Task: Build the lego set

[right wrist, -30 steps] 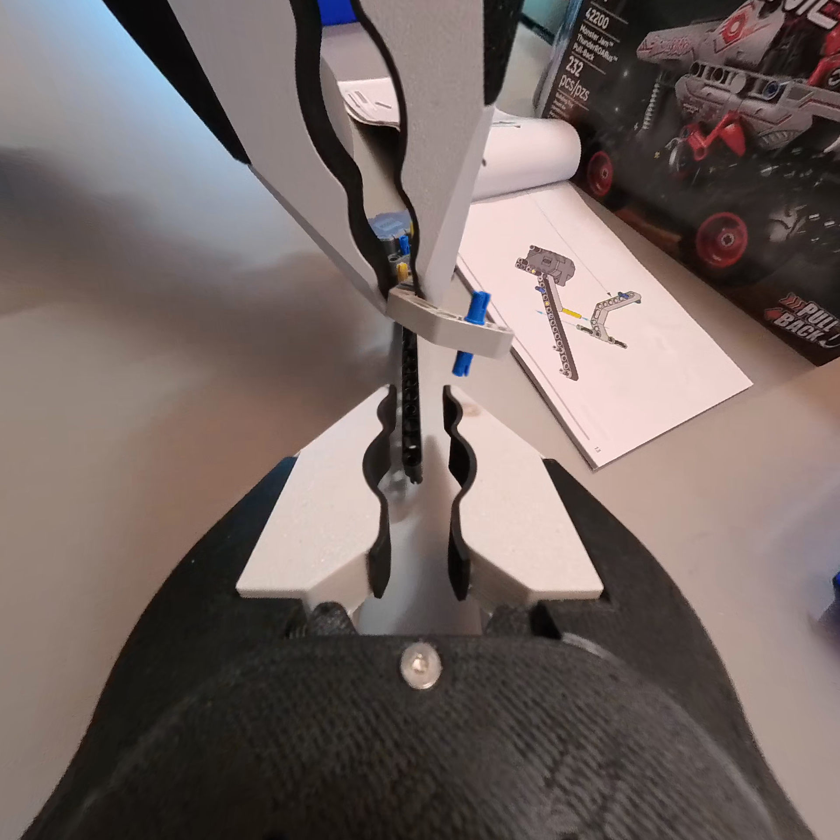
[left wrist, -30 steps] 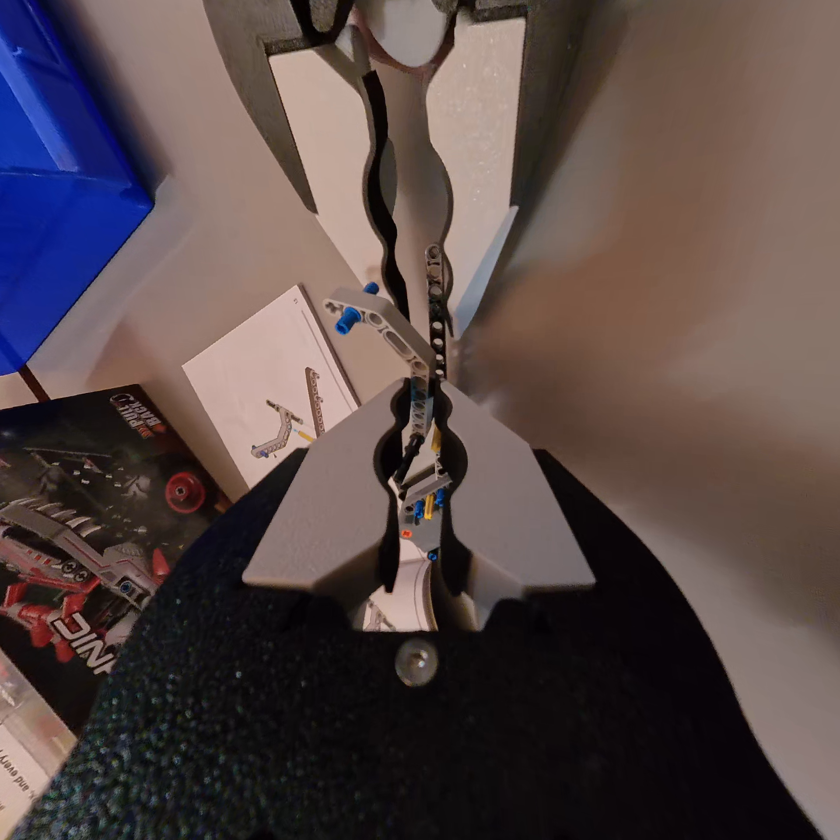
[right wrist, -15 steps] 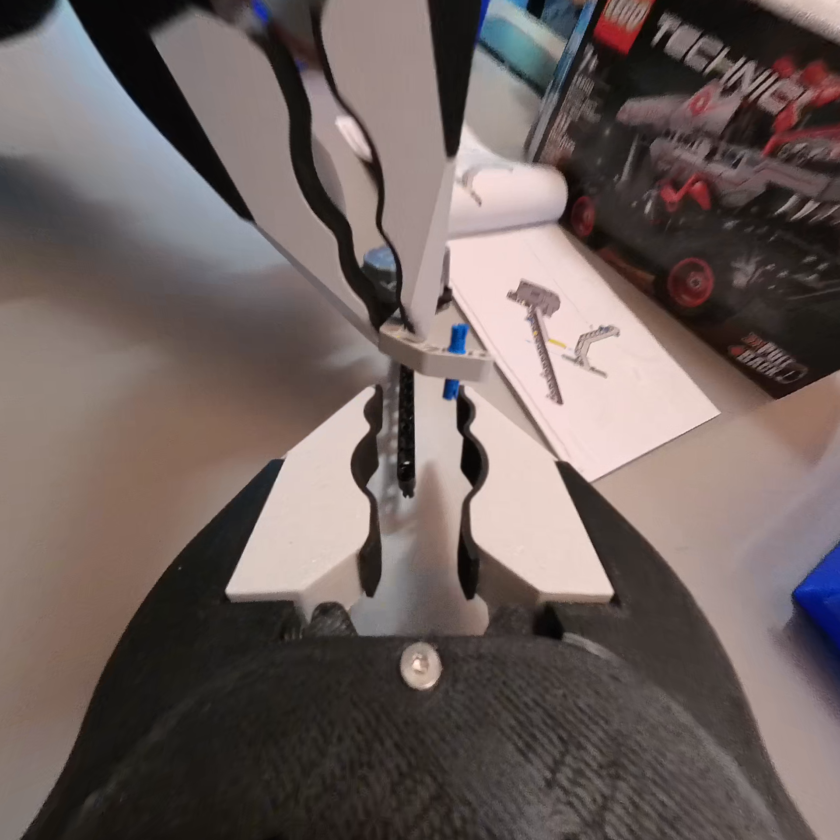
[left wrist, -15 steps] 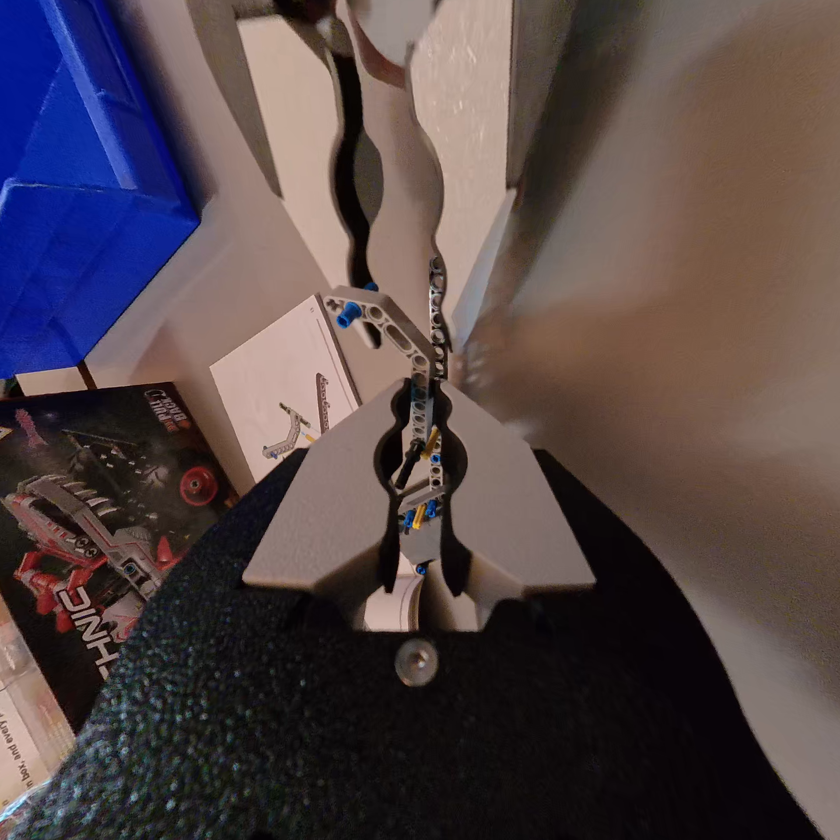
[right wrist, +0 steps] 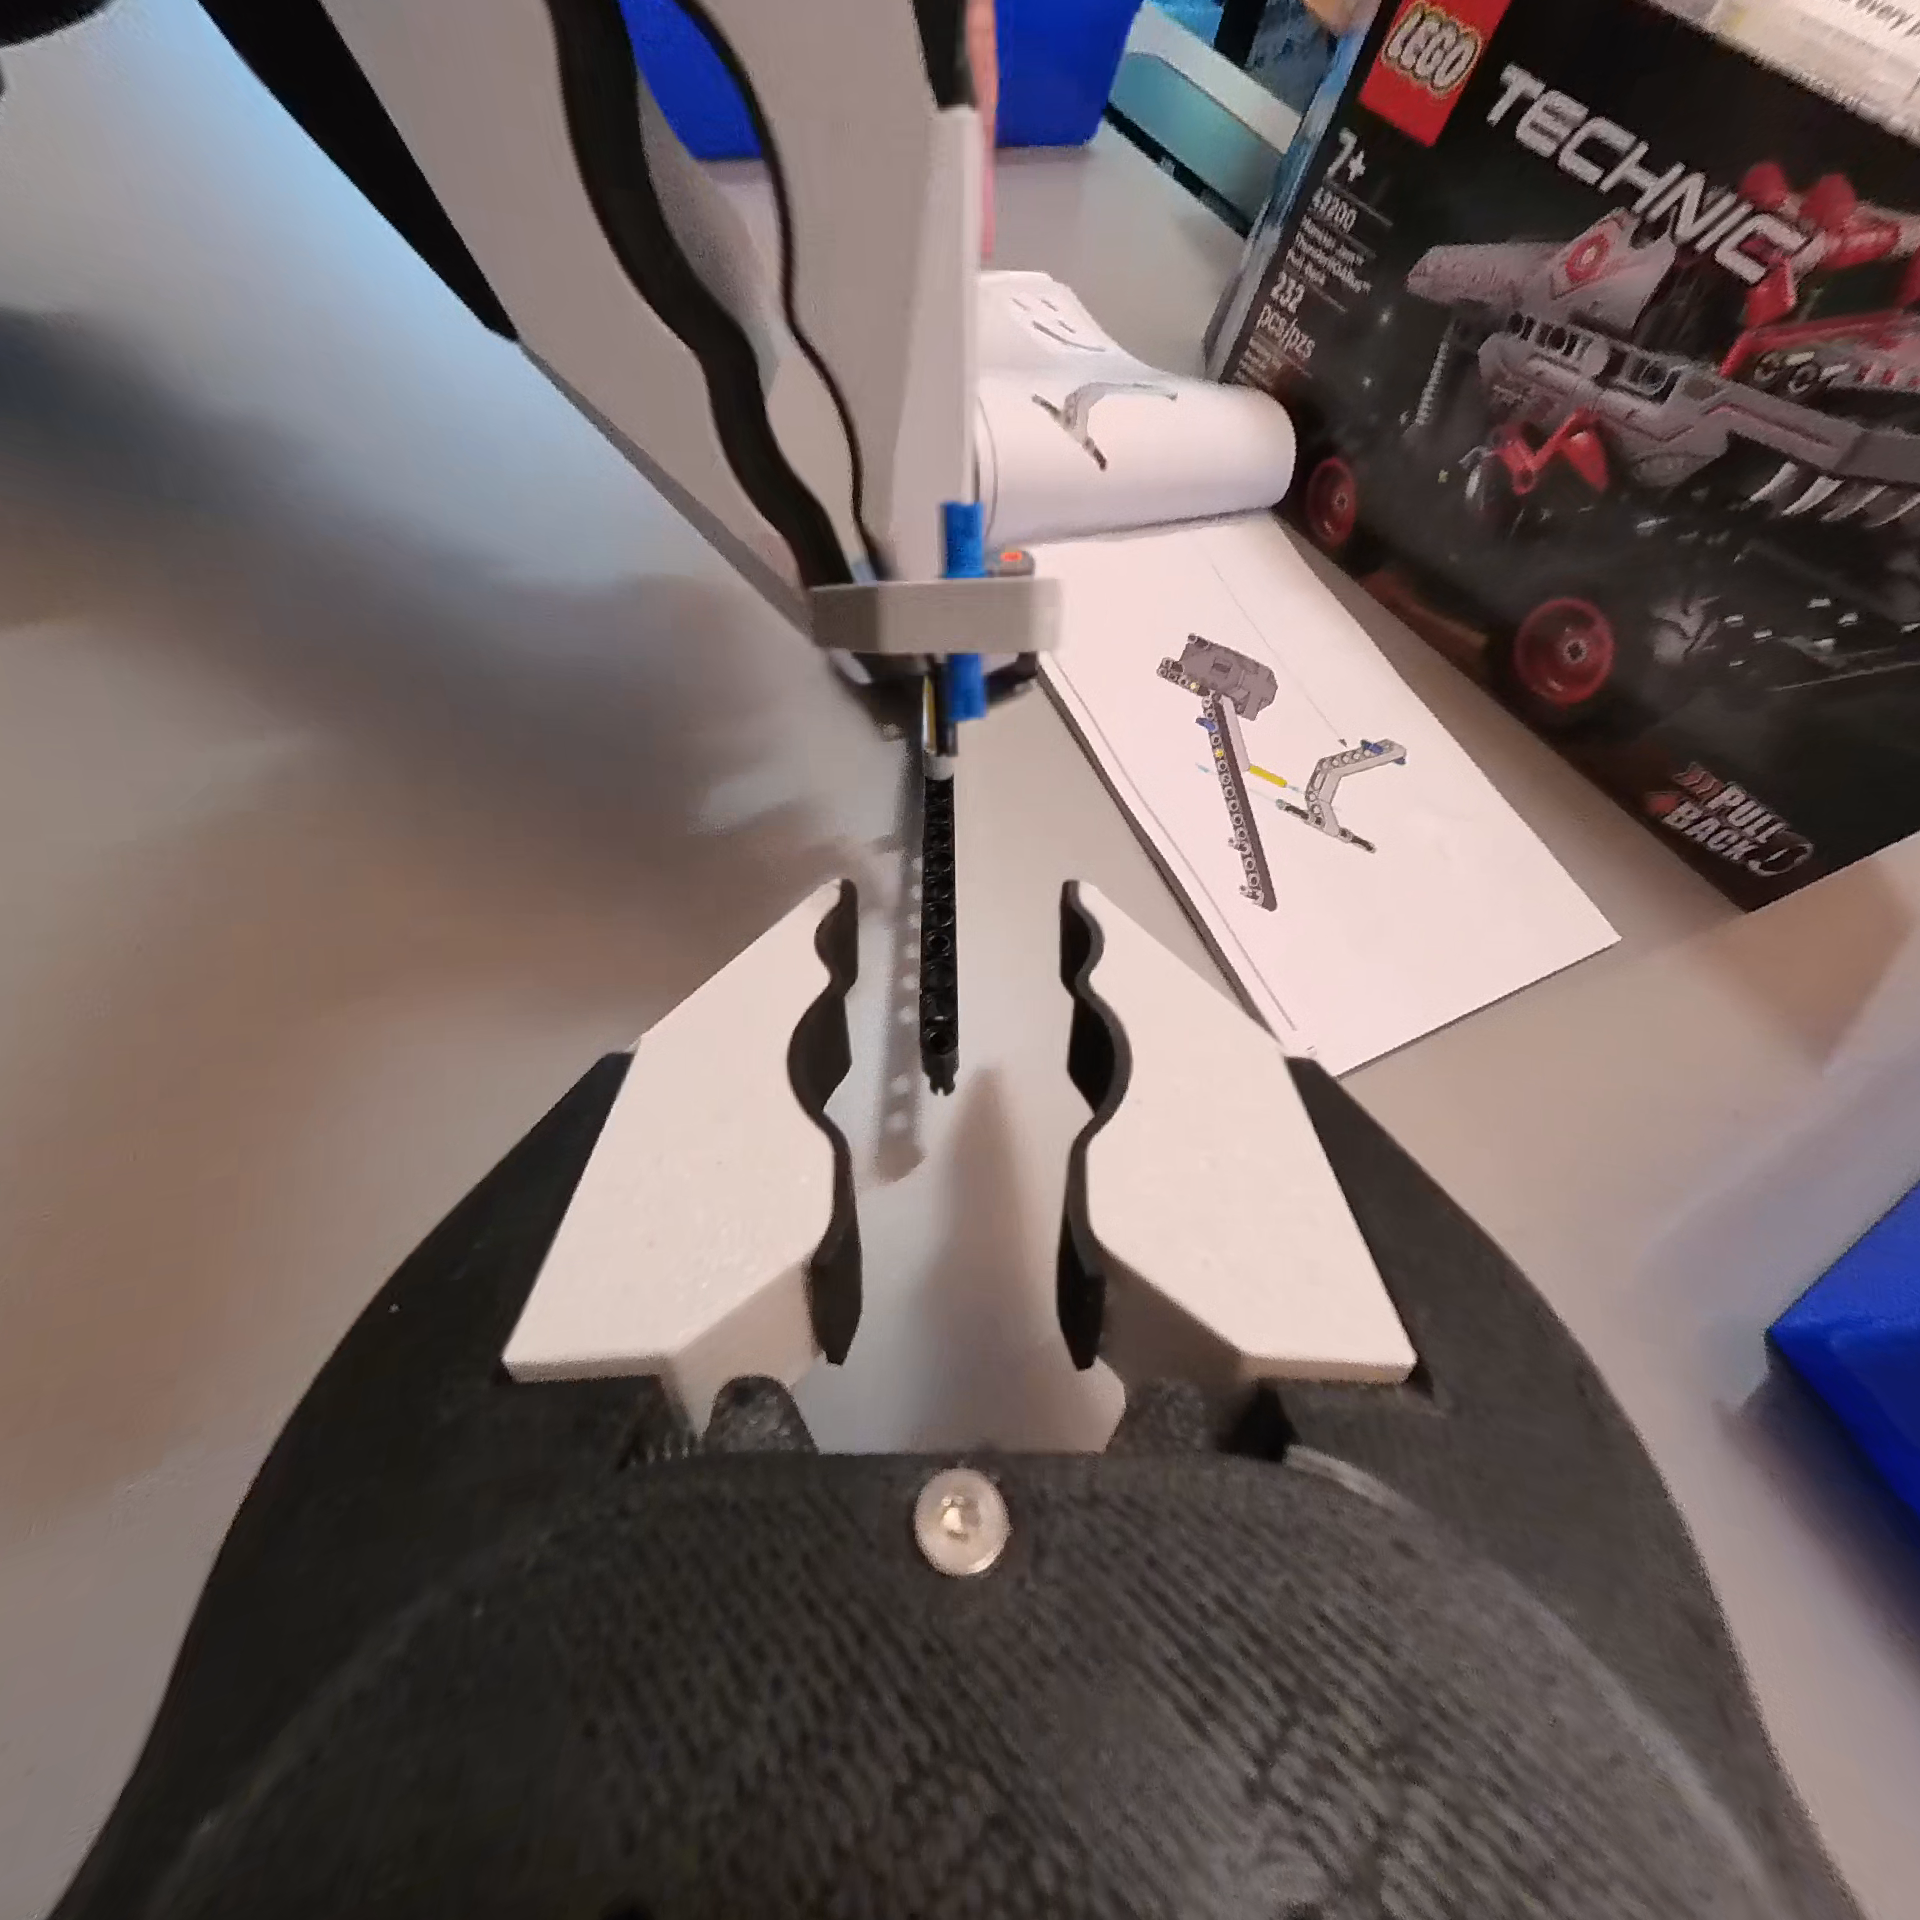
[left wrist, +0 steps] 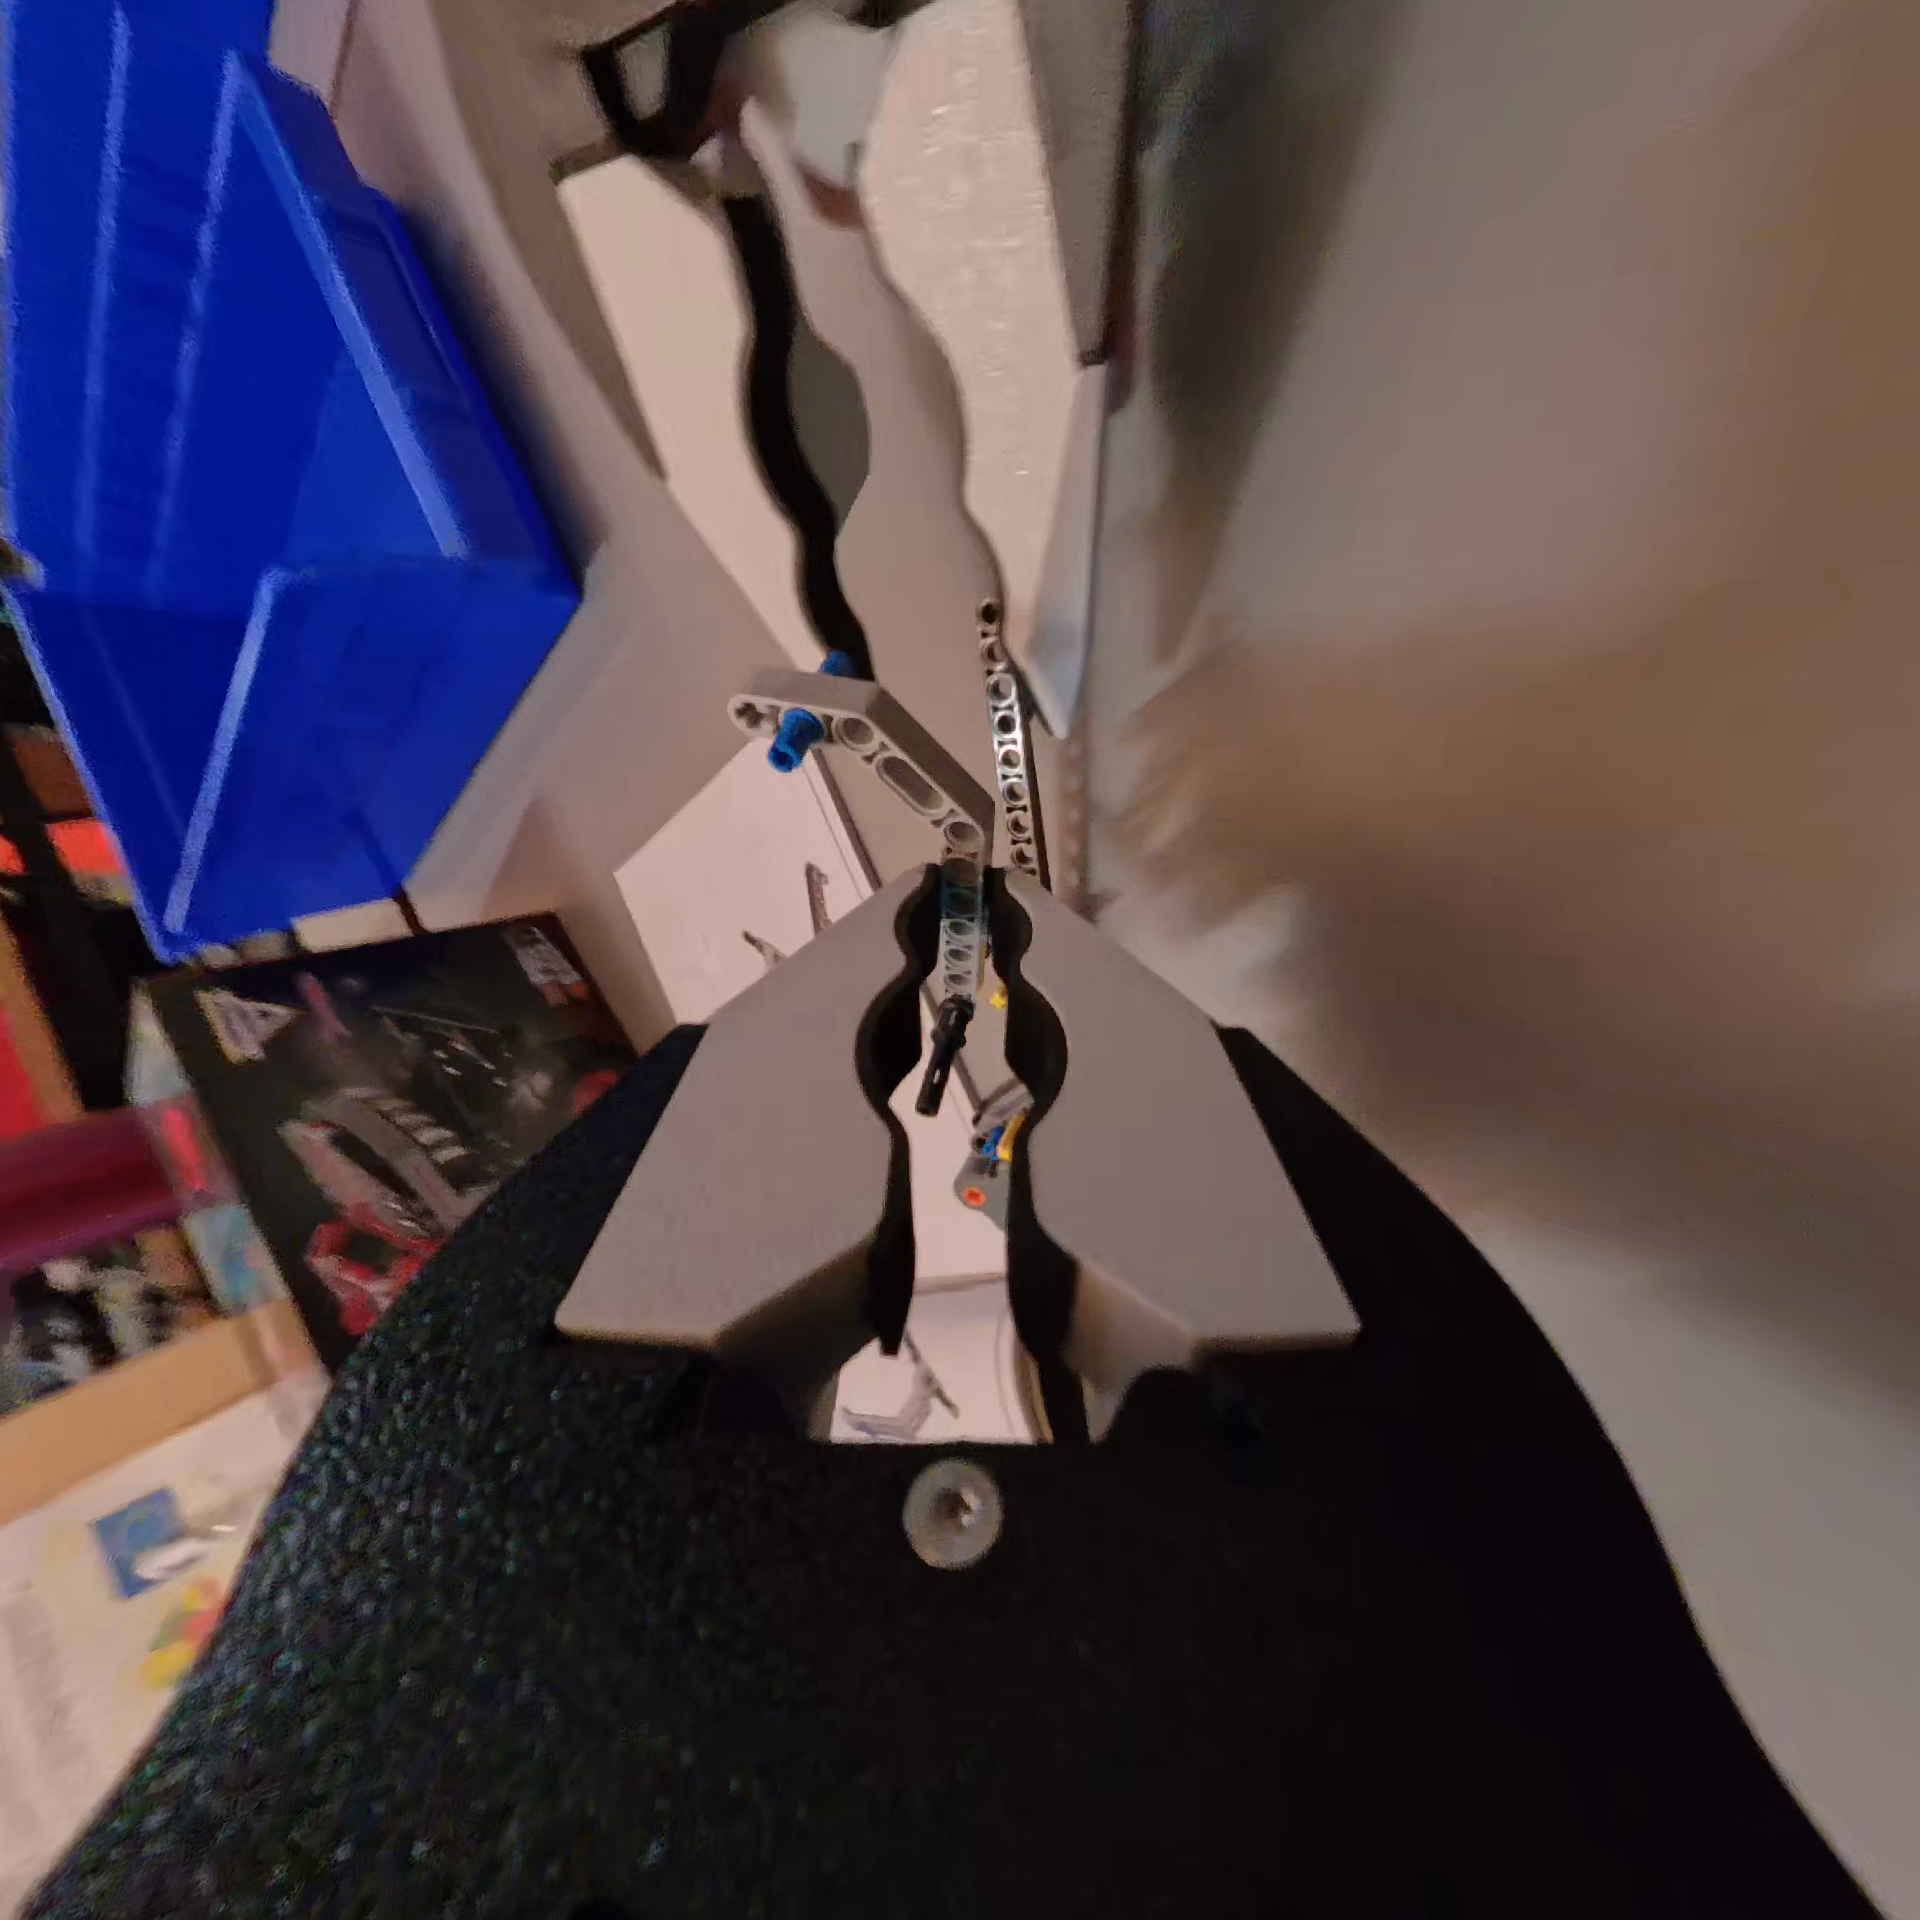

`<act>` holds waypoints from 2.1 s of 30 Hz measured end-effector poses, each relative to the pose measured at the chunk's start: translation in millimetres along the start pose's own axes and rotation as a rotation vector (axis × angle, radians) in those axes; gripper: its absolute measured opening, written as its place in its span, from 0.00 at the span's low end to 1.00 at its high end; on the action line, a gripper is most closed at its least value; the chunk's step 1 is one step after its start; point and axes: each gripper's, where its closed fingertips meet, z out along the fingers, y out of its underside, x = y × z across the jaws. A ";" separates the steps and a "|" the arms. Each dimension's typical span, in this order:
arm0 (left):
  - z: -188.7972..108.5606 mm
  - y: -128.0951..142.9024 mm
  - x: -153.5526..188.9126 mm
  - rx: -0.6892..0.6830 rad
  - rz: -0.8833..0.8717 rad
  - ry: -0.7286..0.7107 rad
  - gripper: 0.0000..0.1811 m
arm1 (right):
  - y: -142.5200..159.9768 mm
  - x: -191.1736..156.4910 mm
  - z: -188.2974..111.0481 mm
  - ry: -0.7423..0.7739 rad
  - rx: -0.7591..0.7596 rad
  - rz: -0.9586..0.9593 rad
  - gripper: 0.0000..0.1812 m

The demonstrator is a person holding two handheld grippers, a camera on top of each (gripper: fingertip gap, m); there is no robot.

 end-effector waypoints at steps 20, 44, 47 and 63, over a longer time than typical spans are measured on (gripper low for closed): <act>-2.9 -22.5 37.7 -0.145 1.081 -0.311 0.03 | -35.0 -23.9 -26.9 -0.109 0.205 -0.075 0.20; -20.8 -42.7 68.3 0.013 1.347 -0.436 0.04 | -47.7 -72.1 -22.8 -0.394 0.320 -0.107 0.07; -22.7 -39.3 61.9 0.004 1.303 -0.467 0.06 | -51.5 -66.6 -25.9 -0.373 0.354 -0.103 0.05; -47.8 -5.4 17.5 -0.085 0.964 -0.757 0.14 | -62.1 -22.7 -47.9 -0.155 0.483 -0.062 0.03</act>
